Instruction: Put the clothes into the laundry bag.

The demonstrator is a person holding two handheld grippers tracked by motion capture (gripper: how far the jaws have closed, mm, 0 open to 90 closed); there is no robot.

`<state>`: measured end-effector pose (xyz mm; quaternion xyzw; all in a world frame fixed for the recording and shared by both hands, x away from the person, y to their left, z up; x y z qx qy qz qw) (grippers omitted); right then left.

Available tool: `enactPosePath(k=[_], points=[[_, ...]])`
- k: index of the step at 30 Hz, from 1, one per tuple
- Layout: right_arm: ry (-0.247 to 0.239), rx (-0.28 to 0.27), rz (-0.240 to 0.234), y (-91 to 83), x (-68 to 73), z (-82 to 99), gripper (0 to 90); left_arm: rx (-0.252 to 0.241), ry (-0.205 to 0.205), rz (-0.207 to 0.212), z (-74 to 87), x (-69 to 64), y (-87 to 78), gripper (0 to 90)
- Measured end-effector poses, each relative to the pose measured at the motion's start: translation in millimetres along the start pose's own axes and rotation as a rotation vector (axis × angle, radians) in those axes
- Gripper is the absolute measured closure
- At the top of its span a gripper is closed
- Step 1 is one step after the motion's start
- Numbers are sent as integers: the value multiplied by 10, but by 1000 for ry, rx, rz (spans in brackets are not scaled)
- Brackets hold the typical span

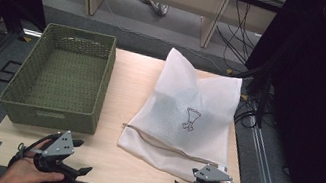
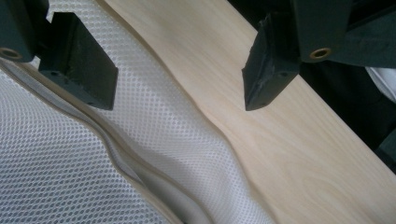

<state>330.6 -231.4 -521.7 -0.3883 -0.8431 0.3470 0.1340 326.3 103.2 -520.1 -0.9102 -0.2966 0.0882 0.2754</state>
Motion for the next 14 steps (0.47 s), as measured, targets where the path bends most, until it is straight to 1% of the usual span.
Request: enactPosePath(k=[1,2,3,4,5,7,8,9,11,13,14], points=[[-11,-9,0,5,8,-4,273,0,0,0,0,0,0,152],[-23,-6,0,3,7,-2,274,-18,-7,7,-21,-16,15,152],[-11,1,-1,-1,20,4,273,-19,-16,14,-33,-31,14,152],[-23,-2,0,8,13,2,274,-18,-7,11,-35,-26,10,152],[-6,12,2,2,24,16,274,-21,-4,3,-37,-20,11,152],[-4,14,4,2,21,19,274,-21,-6,3,-40,-18,6,152],[-6,14,3,1,21,19,275,-16,15,4,-36,3,5,152],[-7,13,5,1,19,17,275,-5,5,0,-28,7,1,152],[-25,10,7,8,6,14,282,-8,-5,3,-32,-3,5,152],[-33,15,7,17,2,21,281,-4,2,2,-32,2,0,153],[-32,16,7,18,1,21,280,0,-1,-2,-28,10,-1,153]])
Point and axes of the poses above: each handheld gripper's, and its own axes: y roughly forward along the jaws, z roughly out of its underside, x roughly to its left, the point moved 9 cm from there along y, roughly forward along the jaws, and after that the axes turned 4 degrees about -x, right-handed, at the moved point
